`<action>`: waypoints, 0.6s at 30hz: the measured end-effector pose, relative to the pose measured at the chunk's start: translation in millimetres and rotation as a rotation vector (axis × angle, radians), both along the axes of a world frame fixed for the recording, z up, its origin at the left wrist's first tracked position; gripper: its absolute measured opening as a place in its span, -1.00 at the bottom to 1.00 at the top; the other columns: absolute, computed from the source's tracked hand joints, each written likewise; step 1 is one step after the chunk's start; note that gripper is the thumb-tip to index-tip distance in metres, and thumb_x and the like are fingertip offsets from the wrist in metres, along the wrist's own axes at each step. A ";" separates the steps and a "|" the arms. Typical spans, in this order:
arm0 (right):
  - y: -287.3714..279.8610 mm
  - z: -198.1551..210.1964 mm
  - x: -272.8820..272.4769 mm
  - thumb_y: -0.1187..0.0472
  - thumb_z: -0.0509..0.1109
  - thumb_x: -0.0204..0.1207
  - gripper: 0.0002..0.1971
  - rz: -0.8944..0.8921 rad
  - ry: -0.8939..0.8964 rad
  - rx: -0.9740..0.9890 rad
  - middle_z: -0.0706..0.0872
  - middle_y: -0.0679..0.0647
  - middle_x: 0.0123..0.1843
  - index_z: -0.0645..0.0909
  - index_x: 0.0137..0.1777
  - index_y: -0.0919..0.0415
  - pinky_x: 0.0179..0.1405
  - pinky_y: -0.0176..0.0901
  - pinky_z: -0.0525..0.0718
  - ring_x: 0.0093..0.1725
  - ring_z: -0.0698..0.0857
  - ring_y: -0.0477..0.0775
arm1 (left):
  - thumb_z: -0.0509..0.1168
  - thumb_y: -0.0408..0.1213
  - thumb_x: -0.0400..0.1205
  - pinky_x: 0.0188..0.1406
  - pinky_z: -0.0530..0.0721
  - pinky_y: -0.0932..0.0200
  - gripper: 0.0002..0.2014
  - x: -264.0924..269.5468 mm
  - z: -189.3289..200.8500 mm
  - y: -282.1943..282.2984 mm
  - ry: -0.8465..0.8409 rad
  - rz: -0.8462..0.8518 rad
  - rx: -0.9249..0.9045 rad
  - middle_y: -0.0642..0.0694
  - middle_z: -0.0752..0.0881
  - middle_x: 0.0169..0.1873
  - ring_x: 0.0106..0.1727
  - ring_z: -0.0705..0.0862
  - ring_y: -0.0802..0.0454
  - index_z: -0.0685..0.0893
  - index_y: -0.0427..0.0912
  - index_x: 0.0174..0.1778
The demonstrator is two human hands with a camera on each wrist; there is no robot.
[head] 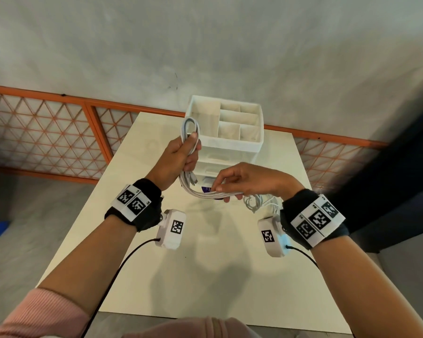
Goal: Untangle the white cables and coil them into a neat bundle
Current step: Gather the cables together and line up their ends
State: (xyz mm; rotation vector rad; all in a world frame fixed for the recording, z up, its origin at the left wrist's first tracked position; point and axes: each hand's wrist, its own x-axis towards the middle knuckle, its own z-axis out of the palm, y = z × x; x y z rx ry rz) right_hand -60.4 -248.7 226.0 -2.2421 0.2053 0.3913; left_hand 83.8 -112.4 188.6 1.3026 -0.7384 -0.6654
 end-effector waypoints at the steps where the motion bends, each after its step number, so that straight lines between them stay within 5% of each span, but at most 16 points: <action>1: 0.1 -6.0 -0.1 0.03 0.31 0.61 -0.82 0.011 0.030 -0.011 0.75 0.01 -0.30 0.65 0.08 0.07 -0.43 -0.36 0.44 -0.47 0.50 -0.16 | 0.00 -0.13 0.78 -0.60 0.23 0.35 -0.64 1.9 1.2 1.0 -0.002 0.005 -0.006 0.12 0.22 -0.62 -0.61 0.17 0.19 0.45 -0.15 -0.31; 6: -3.1 -26.7 -6.2 -0.12 0.16 0.65 -0.56 -0.065 0.031 -0.129 0.48 -0.03 -0.49 0.68 -0.16 0.20 -0.41 -0.39 0.40 -0.57 0.37 -0.16 | -0.01 -0.15 0.79 -0.61 0.28 0.37 -0.65 3.2 0.2 6.0 -0.010 -0.017 0.012 0.12 0.25 -0.64 -0.64 0.21 0.19 0.45 -0.19 -0.28; 8: -2.6 -27.4 -8.5 -0.10 0.17 0.65 -0.56 -0.093 -0.029 -0.176 0.53 -0.12 -0.55 0.70 -0.18 0.21 -0.39 -0.46 0.38 -0.53 0.42 -0.21 | 0.01 -0.13 0.78 -0.60 0.29 0.36 -0.65 0.1 -1.9 7.1 -0.026 -0.040 0.044 0.10 0.25 -0.62 -0.63 0.21 0.18 0.46 -0.18 -0.28; 10: -2.4 -25.4 -6.4 -0.06 0.24 0.62 -0.61 -0.101 -0.114 -0.187 0.66 0.05 -0.42 0.68 -0.14 0.26 -0.26 -0.34 0.41 -0.40 0.49 -0.13 | 0.03 -0.13 0.77 -0.60 0.27 0.37 -0.66 -5.2 -3.6 6.2 -0.030 -0.079 0.085 0.10 0.24 -0.61 -0.62 0.20 0.17 0.47 -0.17 -0.28; 12: -2.0 -20.5 -1.6 -0.04 0.33 0.57 -0.67 -0.119 -0.201 -0.201 0.71 0.27 -0.23 0.63 -0.12 0.26 -0.16 -0.15 0.52 -0.25 0.60 0.17 | 0.04 -0.13 0.77 -0.59 0.26 0.37 -0.66 -11.6 -4.0 4.1 -0.008 -0.123 0.113 0.11 0.25 -0.62 -0.61 0.20 0.18 0.48 -0.17 -0.29; 16: 4.4 -7.8 7.1 0.05 0.47 0.47 -0.70 -0.134 -0.332 -0.206 0.72 0.32 -0.16 0.46 -0.07 0.25 -0.23 -0.02 0.56 -0.20 0.64 0.27 | 0.05 -0.12 0.77 -0.58 0.25 0.37 -0.65 -20.8 -1.1 -0.9 0.065 -0.148 0.122 0.13 0.25 -0.65 -0.63 0.20 0.20 0.48 -0.18 -0.31; 18: 8.6 -5.6 6.6 0.11 0.50 0.45 -0.69 -0.132 -0.399 -0.188 0.71 0.16 -0.21 0.44 -0.09 0.26 -0.26 -0.21 0.55 -0.23 0.65 0.11 | 0.04 -0.12 0.77 -0.57 0.29 0.36 -0.63 -23.8 0.5 -2.5 0.068 -0.160 0.133 0.12 0.27 -0.66 -0.63 0.24 0.19 0.48 -0.17 -0.33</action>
